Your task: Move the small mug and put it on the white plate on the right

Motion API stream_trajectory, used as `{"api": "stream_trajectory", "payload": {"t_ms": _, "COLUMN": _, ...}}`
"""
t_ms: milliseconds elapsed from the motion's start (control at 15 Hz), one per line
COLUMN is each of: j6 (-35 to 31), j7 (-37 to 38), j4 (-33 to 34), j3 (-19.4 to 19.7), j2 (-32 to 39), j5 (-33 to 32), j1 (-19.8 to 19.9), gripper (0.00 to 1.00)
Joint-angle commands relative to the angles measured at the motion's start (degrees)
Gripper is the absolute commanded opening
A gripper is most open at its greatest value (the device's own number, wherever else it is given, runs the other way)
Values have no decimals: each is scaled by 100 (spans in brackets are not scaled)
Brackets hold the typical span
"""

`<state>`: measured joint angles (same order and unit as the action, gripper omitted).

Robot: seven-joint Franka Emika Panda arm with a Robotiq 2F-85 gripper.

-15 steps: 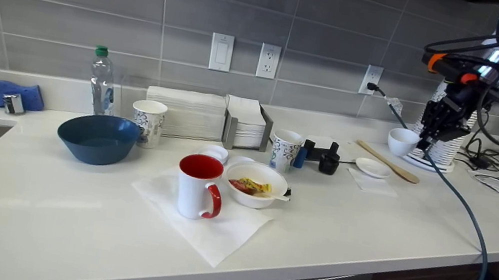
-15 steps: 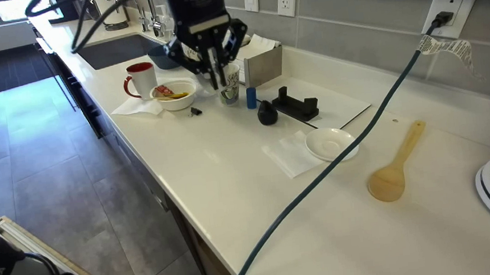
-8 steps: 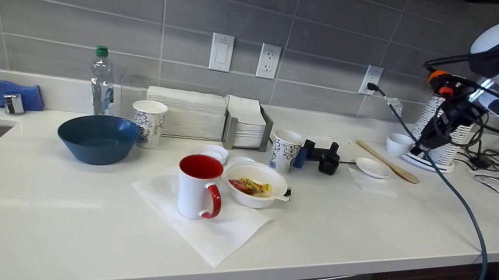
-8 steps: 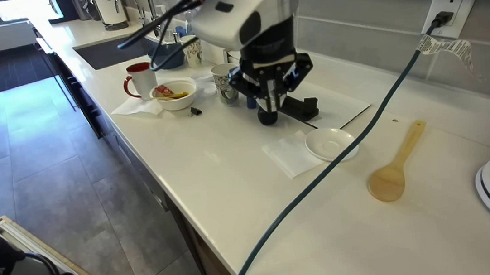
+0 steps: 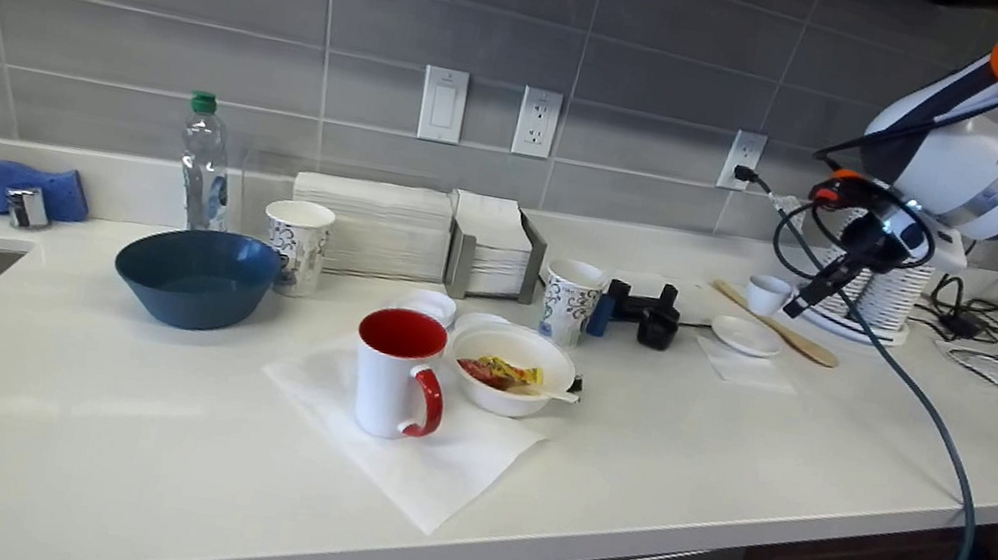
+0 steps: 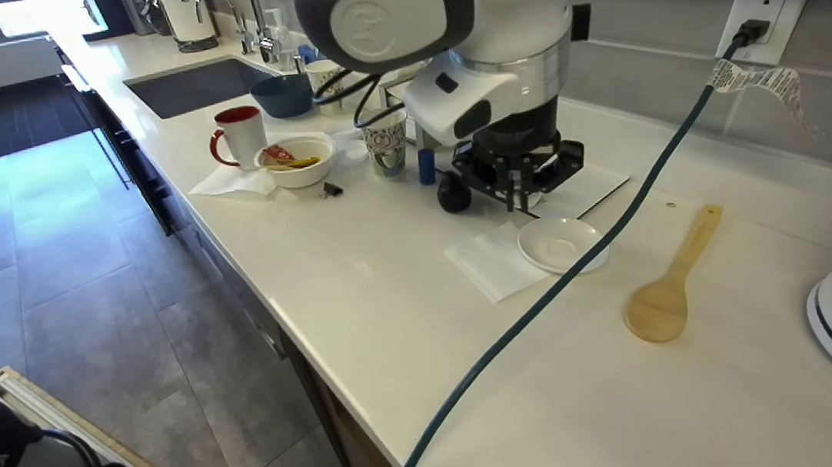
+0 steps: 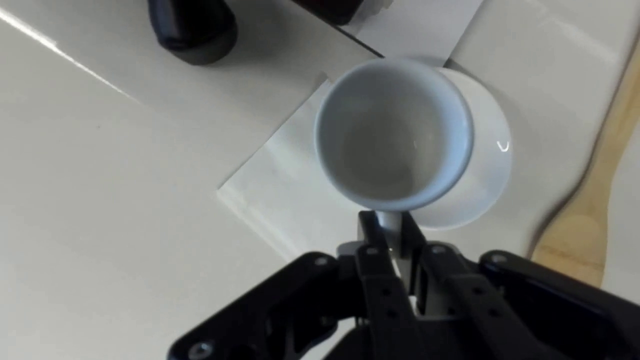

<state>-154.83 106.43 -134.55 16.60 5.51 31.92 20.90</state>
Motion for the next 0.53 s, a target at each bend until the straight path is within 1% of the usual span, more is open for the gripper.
{"api": "stream_trajectory", "payload": {"t_ms": 0, "j6": -219, "j7": 361, "j4": 476, "j3": 36, "j2": 566, "j5": 633, "j1": -66, "gripper": 3}}
{"api": "stream_trajectory", "payload": {"t_ms": 133, "j6": -200, "j7": 388, "j4": 627, "j3": 67, "j2": 772, "j5": 866, "j1": -34, "gripper": 3}}
{"api": "stream_trajectory", "payload": {"t_ms": 467, "j6": -231, "j7": 188, "j4": 871, "j3": 78, "j2": 1184, "j5": 1419, "j1": 33, "gripper": 3}}
